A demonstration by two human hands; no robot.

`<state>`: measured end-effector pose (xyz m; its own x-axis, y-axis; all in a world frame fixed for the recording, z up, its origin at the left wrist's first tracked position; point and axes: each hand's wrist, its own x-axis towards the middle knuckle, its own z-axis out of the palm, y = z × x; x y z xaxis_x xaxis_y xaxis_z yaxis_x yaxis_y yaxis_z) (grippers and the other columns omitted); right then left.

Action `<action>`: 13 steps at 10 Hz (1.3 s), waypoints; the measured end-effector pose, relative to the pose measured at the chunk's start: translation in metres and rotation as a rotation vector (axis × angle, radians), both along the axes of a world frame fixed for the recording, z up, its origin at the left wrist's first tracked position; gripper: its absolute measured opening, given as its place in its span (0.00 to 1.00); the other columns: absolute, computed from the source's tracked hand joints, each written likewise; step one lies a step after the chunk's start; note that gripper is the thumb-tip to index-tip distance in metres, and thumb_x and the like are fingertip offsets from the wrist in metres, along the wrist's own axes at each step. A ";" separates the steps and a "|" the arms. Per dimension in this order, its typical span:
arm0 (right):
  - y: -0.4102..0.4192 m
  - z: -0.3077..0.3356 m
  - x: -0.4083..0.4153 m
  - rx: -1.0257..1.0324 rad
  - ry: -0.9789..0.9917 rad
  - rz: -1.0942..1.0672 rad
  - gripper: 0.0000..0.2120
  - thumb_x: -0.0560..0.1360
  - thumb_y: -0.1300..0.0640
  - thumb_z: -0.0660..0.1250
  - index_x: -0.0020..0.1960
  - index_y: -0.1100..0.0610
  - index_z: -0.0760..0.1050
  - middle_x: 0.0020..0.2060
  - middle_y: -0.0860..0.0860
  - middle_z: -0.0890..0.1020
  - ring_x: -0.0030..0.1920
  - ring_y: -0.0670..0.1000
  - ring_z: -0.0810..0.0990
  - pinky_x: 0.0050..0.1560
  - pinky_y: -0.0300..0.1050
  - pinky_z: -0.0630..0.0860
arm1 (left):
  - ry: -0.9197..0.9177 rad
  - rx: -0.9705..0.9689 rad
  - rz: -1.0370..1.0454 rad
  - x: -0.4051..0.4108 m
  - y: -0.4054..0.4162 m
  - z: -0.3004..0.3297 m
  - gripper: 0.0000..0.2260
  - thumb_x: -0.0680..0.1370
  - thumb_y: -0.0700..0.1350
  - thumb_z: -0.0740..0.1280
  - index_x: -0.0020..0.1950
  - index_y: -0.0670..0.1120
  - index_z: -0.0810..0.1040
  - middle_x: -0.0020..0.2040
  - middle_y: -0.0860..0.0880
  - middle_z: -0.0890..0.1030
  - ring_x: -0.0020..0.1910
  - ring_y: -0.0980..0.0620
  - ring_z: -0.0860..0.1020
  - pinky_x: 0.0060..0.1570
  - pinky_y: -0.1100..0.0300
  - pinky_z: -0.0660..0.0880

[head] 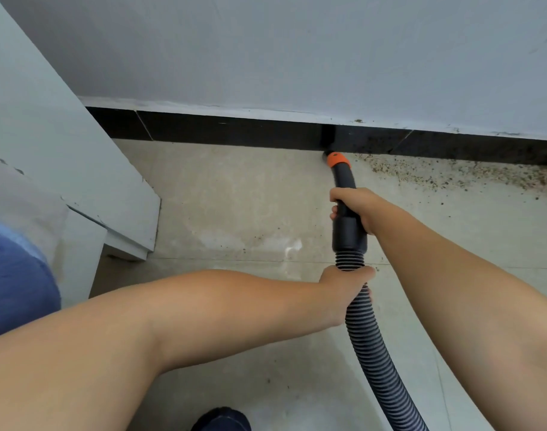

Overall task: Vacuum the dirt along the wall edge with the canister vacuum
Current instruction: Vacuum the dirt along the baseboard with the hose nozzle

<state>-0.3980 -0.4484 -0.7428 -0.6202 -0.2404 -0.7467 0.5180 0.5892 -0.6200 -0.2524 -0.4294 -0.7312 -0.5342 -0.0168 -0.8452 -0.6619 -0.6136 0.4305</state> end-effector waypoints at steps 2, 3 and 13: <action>0.029 -0.001 -0.029 -0.052 -0.030 -0.244 0.07 0.72 0.64 0.65 0.48 0.60 0.68 0.30 0.53 0.76 0.21 0.48 0.77 0.28 0.40 0.78 | 0.015 -0.014 -0.150 -0.019 -0.009 -0.002 0.11 0.75 0.43 0.71 0.53 0.41 0.74 0.46 0.43 0.77 0.43 0.45 0.77 0.51 0.52 0.76; 0.026 0.000 -0.033 -0.056 -0.034 -0.242 0.08 0.72 0.64 0.65 0.50 0.60 0.68 0.30 0.53 0.76 0.21 0.48 0.77 0.28 0.40 0.78 | 0.011 -0.011 -0.145 -0.024 -0.012 -0.004 0.11 0.76 0.44 0.71 0.54 0.41 0.74 0.47 0.44 0.77 0.44 0.45 0.76 0.51 0.52 0.76; 0.073 0.022 -0.010 0.051 -0.107 -0.095 0.05 0.72 0.63 0.66 0.45 0.60 0.70 0.24 0.52 0.77 0.23 0.50 0.78 0.30 0.41 0.78 | 0.041 0.037 -0.234 -0.004 0.042 0.024 0.09 0.79 0.46 0.66 0.42 0.43 0.71 0.38 0.47 0.77 0.33 0.53 0.78 0.40 0.60 0.77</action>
